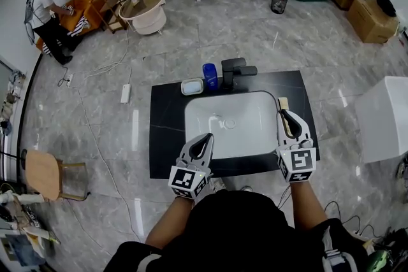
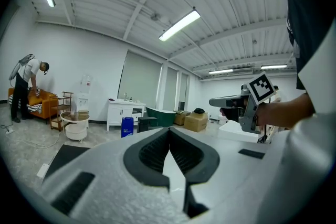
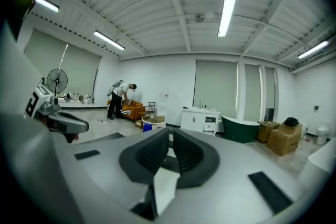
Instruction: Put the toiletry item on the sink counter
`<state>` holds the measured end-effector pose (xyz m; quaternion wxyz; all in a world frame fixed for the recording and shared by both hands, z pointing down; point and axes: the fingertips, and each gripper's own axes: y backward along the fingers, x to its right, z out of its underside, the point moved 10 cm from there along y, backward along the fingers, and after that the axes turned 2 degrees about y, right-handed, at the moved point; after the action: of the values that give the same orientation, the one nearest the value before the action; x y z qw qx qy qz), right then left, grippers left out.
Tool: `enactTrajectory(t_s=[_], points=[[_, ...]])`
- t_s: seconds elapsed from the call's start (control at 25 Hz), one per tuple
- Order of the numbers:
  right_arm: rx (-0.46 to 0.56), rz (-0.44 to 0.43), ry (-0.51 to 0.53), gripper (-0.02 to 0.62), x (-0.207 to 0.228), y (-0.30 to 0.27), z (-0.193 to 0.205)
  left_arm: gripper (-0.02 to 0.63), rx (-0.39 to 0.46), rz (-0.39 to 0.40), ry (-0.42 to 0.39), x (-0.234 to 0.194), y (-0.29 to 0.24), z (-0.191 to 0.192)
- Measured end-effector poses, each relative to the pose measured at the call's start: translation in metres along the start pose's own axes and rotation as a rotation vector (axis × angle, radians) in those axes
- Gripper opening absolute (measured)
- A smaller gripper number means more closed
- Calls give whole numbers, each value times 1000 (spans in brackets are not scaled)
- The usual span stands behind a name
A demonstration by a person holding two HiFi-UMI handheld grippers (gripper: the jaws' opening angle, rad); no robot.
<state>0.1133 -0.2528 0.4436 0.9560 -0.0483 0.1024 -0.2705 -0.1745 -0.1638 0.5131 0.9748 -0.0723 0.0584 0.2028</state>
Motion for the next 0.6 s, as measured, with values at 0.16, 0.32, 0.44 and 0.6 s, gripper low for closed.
enactTrajectory(t_s=[0.16,0.32,0.44,0.6], points=[[47,-11,1,6,-6,2,-5,9,14,-12,-17,-4,5,-8],[49,-9,12,5,-11,6,-11,9,42,-18,-29,-6,5,-19],[55,-14,15,5,-15,6,-11,9,58,-23,-41,-8,4,-23],[49,-32,46,5,-26,5,-7,9,52,-26,-49,-10,6,-25]])
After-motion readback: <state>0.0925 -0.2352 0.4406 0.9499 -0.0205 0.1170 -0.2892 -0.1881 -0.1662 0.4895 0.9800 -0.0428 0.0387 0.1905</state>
